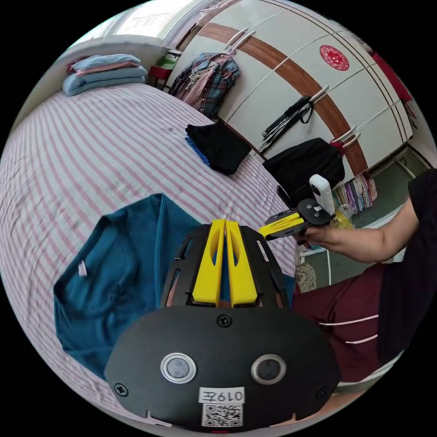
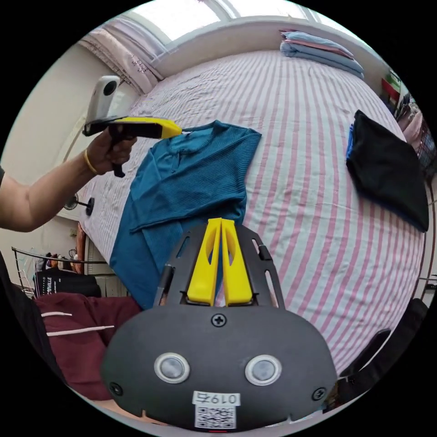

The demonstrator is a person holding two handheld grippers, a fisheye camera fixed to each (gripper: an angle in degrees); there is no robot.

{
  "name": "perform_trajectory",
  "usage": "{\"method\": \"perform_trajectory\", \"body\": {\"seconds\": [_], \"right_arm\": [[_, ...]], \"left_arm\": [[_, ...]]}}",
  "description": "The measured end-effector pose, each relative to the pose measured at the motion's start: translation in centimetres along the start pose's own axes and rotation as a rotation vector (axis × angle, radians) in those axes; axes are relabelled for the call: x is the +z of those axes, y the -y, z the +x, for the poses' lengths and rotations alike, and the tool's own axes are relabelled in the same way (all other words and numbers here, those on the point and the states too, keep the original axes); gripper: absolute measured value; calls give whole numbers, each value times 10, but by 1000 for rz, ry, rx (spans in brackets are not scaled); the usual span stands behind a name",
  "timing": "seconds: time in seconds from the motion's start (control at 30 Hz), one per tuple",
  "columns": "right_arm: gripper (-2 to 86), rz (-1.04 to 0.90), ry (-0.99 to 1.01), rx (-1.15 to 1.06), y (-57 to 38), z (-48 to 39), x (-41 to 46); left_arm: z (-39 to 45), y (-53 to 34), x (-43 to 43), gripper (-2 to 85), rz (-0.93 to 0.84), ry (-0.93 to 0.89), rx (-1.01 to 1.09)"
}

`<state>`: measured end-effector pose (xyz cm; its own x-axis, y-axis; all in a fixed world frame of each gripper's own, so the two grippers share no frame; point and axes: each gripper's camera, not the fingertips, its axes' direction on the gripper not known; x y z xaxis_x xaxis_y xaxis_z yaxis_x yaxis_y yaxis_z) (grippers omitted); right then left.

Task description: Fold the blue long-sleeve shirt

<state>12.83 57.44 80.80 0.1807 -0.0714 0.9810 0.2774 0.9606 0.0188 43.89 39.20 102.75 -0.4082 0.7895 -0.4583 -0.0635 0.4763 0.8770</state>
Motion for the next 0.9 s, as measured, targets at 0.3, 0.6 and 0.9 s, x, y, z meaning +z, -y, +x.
{"method": "perform_trajectory", "body": {"seconds": [0.3,0.6,0.9], "right_arm": [[-6,-141,-92,-99,-44,-118,-49],[-7,-321,-122,-5,-135,-171,-74],[-7,-315,-114,-39,-168,-217,-102]], "left_arm": [[124,-219,-31,8,-69,106,-465],[187,-381,-91,8,-79,147,-787],[253,-448,-81,8,-114,91,-958]]}}
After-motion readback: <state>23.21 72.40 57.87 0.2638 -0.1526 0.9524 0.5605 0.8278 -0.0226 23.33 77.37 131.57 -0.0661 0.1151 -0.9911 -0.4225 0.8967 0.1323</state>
